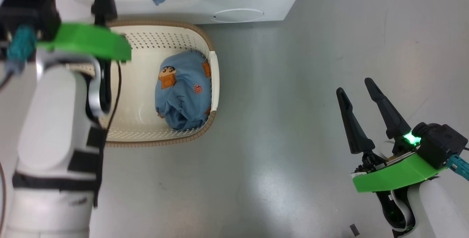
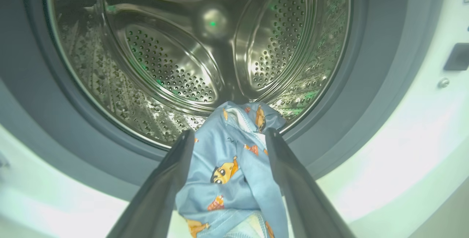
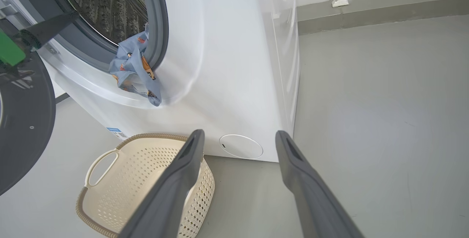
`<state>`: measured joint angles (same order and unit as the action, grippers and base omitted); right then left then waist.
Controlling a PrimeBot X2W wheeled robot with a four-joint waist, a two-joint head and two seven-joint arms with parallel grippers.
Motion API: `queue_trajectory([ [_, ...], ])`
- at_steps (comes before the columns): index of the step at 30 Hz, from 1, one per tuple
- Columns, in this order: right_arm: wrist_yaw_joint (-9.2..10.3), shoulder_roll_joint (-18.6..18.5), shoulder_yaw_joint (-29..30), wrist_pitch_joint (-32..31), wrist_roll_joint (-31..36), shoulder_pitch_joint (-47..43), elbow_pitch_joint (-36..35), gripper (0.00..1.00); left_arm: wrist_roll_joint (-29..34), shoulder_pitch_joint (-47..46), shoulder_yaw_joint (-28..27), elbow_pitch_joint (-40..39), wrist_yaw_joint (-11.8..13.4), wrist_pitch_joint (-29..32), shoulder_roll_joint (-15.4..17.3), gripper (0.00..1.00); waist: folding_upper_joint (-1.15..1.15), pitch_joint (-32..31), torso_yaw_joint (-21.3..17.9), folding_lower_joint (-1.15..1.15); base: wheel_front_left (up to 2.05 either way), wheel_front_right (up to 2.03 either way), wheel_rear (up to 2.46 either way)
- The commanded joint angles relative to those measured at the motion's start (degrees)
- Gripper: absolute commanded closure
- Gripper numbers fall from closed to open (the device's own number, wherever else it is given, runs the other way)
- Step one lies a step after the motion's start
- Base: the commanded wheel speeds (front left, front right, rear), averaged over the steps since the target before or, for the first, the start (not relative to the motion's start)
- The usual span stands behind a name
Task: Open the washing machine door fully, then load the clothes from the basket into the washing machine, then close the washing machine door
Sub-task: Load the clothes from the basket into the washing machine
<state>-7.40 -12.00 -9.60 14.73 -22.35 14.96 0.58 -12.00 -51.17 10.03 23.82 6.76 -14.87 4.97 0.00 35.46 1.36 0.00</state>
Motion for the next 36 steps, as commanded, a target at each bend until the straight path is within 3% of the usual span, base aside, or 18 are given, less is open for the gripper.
queue_trajectory([
  [1, -0.09, 0.2, -1.1, 0.3, -0.3, -2.4, -1.4, 0.00, -0.3, 2.5, -1.9, -3.0, 0.5, -0.1, 2.1, 0.00, 0.00, -0.2, 0.1, 0.00, 0.00, 0.00, 0.00],
  [13, -0.09, -0.1, -1.3, 0.3, 0.1, -2.3, -1.8, 0.00, -0.5, 24.5, -5.9, -19.7, 3.0, -0.1, -0.3, 0.00, 0.00, -0.5, 0.6, 0.00, 0.00, 0.00, 0.00],
  [27, -0.09, -0.4, -1.1, 0.3, 0.1, -2.0, -1.7, 0.00, -2.0, 38.7, -6.8, -26.8, 5.8, -0.1, -1.9, 0.00, 0.00, -0.4, 0.8, 0.00, 0.00, 0.00, 0.00],
  [36, -0.09, -0.7, -1.5, 0.3, -0.2, -1.5, -1.4, 0.00, -4.1, 41.6, -5.8, -27.5, 7.4, -0.1, -2.1, 0.00, 0.00, -0.2, 0.6, 0.00, 0.00, 0.00, 0.00],
])
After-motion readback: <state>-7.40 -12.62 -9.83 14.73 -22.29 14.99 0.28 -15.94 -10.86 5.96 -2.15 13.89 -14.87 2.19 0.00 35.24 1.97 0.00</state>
